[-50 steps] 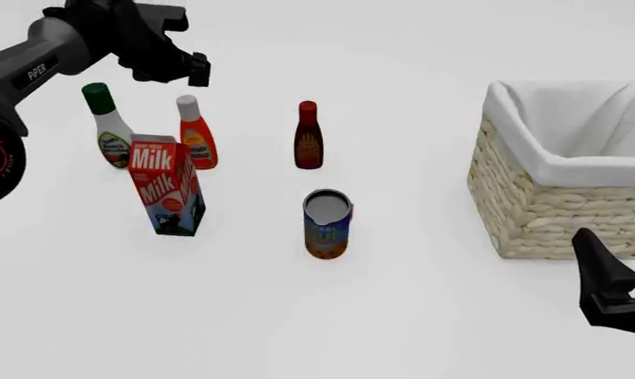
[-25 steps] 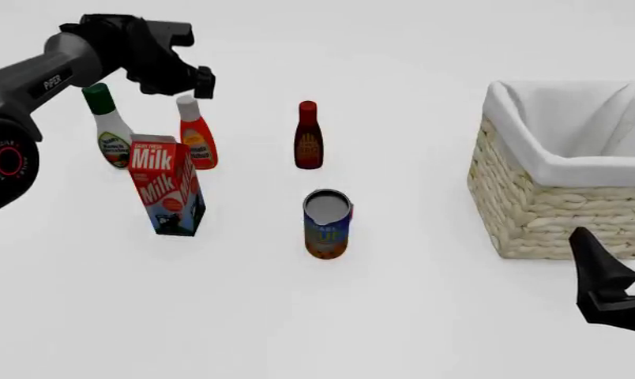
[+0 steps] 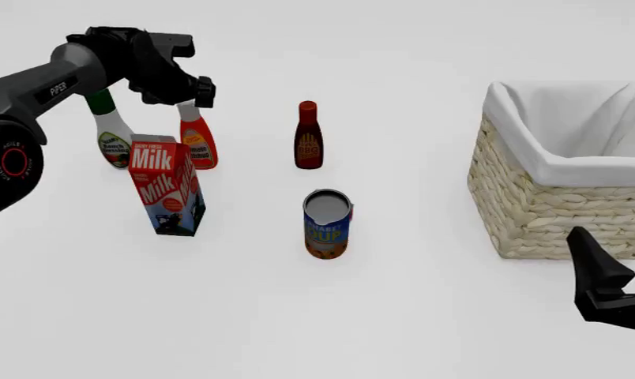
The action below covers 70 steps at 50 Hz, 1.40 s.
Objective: Pick the ketchup and place it in the basket.
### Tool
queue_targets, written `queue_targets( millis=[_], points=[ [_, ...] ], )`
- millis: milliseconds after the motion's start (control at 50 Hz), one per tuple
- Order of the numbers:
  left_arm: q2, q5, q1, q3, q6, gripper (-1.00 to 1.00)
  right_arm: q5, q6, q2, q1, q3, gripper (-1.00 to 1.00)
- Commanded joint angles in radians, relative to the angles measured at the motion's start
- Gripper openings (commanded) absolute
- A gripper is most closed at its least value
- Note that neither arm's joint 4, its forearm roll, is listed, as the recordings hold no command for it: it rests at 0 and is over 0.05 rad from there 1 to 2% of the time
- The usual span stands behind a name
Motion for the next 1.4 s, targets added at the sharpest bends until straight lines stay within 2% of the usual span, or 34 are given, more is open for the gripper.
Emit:
queue_targets(
  millis=[20, 260, 480, 700, 1040, 1140, 1300, 1400],
  points=[
    [-0.003, -0.012, 0.006, 0.017, 0.002, -1.0, -0.003, -0.001, 0.004, 0.0, 0.0, 1.0],
    [-0.024, 0.004, 0.01, 0.002, 0.008, -1.0, -0.001, -0.002, 0.0, 0.001, 0.0, 1.0],
    [-0.028, 0.072, 0.006, -0.109, 0.02, -1.0, 0.011, 0.0, -0.015, 0.001, 0.0, 1.0],
    [-0.048, 0.115, 0.006, -0.158, 0.031, -1.0, 0.008, 0.003, -0.012, 0.002, 0.0, 1.0],
    [-0.212, 0.111, -0.012, -0.025, 0.045, -1.0, 0.038, 0.0, -0.055, 0.012, 0.0, 1.0],
    [-0.262, 0.131, -0.017, -0.017, 0.045, -1.0, 0.063, -0.011, -0.087, 0.019, -0.002, 1.0],
    [-0.344, 0.163, -0.029, -0.003, 0.049, -1.0, 0.131, -0.028, -0.17, 0.041, -0.014, 1.0],
    [-0.404, 0.182, -0.04, 0.019, 0.052, -1.0, 0.213, -0.059, -0.25, 0.096, -0.046, 1.0]
  ],
)
